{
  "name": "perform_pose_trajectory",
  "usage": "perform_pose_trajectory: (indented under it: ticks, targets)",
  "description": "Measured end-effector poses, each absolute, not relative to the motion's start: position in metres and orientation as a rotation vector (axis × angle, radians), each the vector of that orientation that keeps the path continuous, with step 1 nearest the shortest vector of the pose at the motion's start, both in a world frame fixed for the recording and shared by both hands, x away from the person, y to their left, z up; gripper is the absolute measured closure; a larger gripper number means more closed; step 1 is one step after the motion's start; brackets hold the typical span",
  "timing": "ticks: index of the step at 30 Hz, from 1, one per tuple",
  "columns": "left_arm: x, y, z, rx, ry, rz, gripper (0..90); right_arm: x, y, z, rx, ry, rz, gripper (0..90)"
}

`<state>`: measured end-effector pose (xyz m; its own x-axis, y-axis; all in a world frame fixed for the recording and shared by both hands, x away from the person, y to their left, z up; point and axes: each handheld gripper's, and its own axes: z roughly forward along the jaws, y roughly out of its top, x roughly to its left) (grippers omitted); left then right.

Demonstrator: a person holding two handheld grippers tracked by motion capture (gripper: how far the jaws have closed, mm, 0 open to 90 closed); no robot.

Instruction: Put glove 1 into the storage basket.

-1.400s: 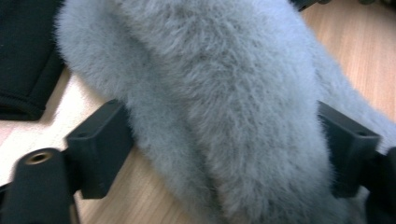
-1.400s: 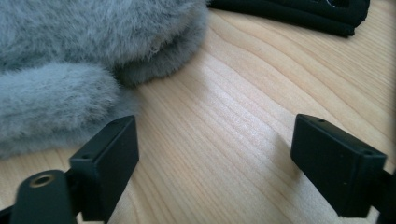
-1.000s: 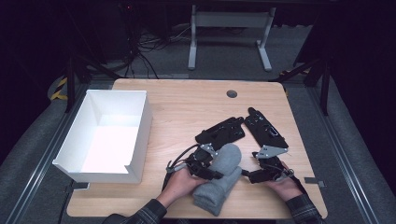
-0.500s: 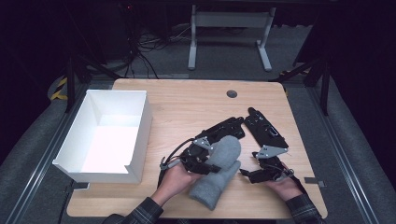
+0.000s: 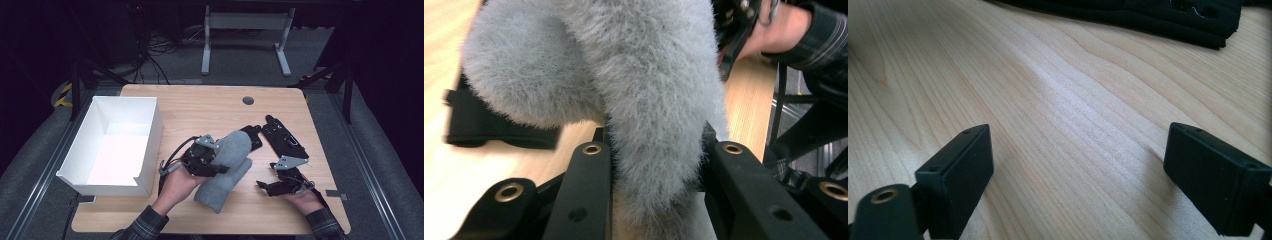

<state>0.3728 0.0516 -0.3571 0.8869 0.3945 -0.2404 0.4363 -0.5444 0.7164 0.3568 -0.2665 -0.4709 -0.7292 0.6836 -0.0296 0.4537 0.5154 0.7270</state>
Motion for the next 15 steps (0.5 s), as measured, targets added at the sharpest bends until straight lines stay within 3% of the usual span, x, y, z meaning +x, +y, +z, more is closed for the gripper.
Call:
perform_pose_trajectory:
  ticks: [15]
  targets:
    - [0.375, 0.081, -0.292, 2.171, 0.640, 0.045, 72.4, 0.357, -0.267, -0.471, 0.962, 2.443, 1.039, 12.5]
